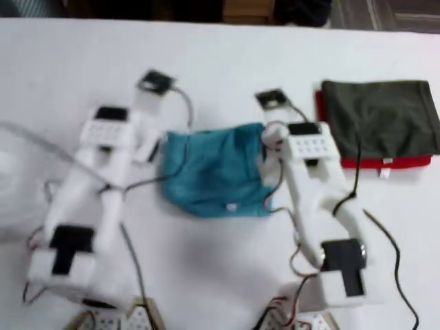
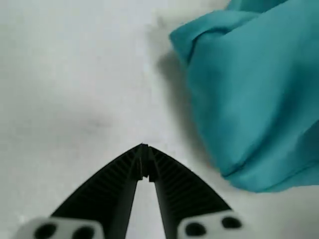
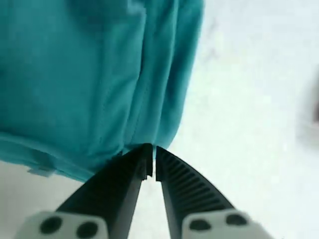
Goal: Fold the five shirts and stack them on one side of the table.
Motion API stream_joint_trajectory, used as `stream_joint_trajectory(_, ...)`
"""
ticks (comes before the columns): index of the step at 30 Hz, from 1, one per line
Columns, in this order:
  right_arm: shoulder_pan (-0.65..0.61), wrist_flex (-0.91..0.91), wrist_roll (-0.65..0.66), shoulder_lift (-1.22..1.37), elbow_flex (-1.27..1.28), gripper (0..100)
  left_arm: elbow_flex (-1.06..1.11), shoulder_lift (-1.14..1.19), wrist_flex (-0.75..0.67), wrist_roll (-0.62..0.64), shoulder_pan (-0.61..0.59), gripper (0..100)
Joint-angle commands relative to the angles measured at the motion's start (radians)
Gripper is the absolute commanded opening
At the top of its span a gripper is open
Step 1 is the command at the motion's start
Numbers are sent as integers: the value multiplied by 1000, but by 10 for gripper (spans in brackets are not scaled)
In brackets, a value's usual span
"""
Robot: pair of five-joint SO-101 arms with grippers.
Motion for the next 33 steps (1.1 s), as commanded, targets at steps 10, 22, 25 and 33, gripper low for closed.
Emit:
stream_joint_trajectory(10,-87,-16,-23,-168,20,22,-404,407,89,84,87,26)
stream_joint_trajectory(22,-145,-120,-23,-168,124,138,-449,471,132,83,64,26)
stream_joint_trajectory(25,-145,-122,-23,-168,152,137,-526,471,215,83,40,26)
stream_joint_trajectory(33,-145,-107,-23,-176,170,29,-743,473,381,81,-46,26)
